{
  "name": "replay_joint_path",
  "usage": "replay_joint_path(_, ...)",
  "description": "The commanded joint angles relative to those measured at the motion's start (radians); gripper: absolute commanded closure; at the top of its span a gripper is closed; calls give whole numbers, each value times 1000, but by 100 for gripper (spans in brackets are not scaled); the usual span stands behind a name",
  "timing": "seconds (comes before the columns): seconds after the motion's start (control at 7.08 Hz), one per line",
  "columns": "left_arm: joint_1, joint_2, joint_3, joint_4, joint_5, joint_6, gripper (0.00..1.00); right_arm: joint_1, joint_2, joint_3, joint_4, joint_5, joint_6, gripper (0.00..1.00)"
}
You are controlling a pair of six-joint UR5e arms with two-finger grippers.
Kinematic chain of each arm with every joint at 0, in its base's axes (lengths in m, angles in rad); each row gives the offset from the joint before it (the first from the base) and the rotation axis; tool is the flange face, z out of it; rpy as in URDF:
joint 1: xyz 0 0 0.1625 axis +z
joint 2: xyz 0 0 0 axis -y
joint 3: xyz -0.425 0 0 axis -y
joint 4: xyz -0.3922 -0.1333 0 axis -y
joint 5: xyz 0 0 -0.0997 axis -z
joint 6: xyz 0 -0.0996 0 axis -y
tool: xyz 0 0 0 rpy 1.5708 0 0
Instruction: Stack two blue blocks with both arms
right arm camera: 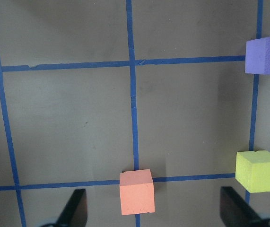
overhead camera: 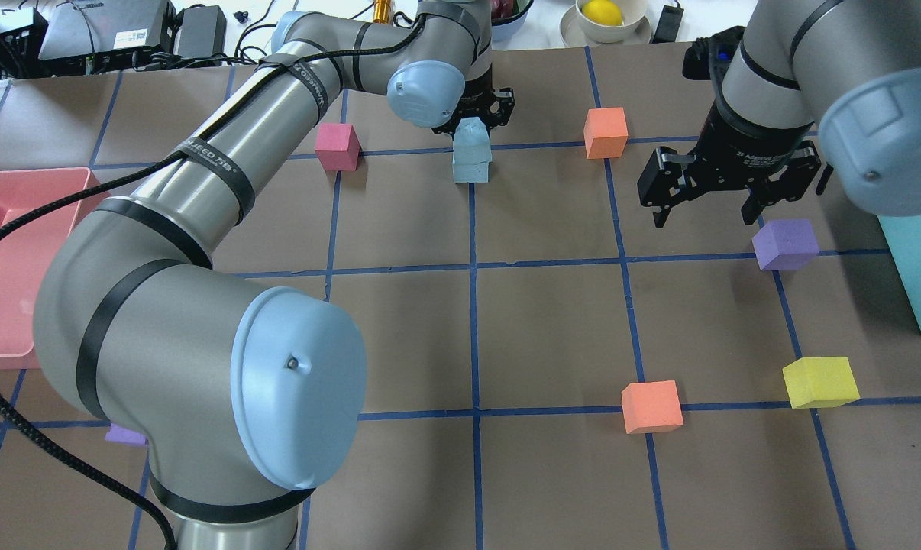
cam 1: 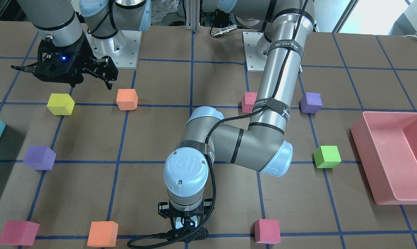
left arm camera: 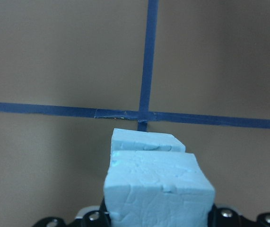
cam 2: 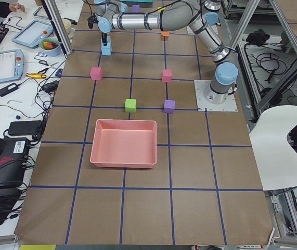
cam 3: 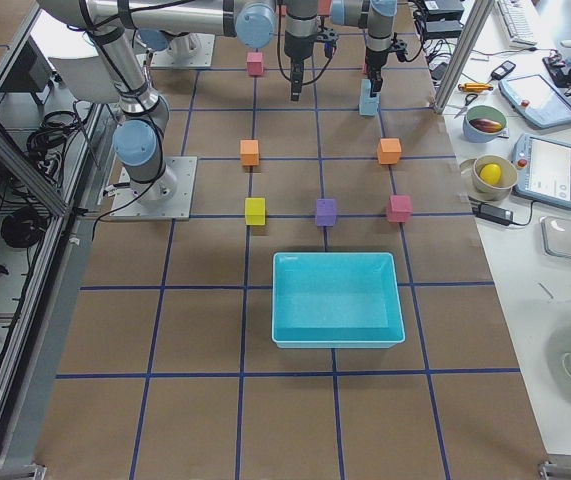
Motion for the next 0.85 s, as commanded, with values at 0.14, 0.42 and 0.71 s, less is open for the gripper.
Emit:
replay_joint_path(0.14,-1,-4,2,2,14,1,100,-15,-8,-15,26,13,2,0)
replay_joint_path(0.42,-1,-5,2,2,4,-5,100,-12,-31,-6,28,10,3,0)
replay_joint_path(0.71,-2,-14,-1,2,10,-13,20,-11,-31,-6,28,12,3,0)
